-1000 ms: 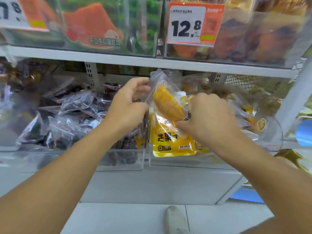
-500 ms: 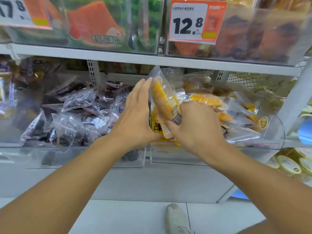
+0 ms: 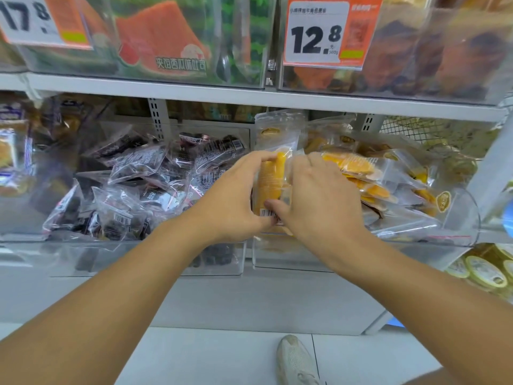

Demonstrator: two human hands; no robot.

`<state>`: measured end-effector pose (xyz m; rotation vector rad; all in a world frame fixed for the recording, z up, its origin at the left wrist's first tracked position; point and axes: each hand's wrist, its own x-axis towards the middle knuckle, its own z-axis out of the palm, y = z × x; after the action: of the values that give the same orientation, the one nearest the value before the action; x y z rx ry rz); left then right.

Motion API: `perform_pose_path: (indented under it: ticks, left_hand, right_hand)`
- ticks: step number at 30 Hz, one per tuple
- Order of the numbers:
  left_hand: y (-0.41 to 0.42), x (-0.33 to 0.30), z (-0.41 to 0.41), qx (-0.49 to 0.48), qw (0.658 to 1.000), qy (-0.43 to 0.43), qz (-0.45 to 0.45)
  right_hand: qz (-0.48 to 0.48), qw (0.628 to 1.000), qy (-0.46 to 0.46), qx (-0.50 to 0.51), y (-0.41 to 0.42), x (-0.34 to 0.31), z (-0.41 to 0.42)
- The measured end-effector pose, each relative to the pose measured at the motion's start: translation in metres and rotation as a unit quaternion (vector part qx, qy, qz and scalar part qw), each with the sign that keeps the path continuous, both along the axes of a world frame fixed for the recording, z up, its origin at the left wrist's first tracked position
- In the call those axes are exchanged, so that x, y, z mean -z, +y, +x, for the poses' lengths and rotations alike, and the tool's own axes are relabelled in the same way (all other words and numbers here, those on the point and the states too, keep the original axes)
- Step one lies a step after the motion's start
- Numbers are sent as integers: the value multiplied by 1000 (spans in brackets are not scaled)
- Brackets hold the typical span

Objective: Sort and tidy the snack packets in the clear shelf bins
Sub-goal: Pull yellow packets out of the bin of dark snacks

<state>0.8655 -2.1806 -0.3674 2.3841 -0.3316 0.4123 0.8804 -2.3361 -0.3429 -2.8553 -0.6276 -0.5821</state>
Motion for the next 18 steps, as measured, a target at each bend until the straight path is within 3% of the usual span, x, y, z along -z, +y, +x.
perform_pose_path:
  ticks: [5,10,16,18]
  left_hand:
    - [1,2,3,-58,994,1,94]
    - [2,-1,-2,-39,996,-18,79]
    - [3,-4,-9,-51,983,-2,178]
    - [5,-3,-9,-53,977,-4,206]
  right_hand:
    - [-15,1000,-14,-14,-5,-4,9]
    - [163,980,70,-92,-30,-16,17]
    - [157,979,63,-114,-16,-3,25]
    - [82,992,39,-88,-4,-1,23]
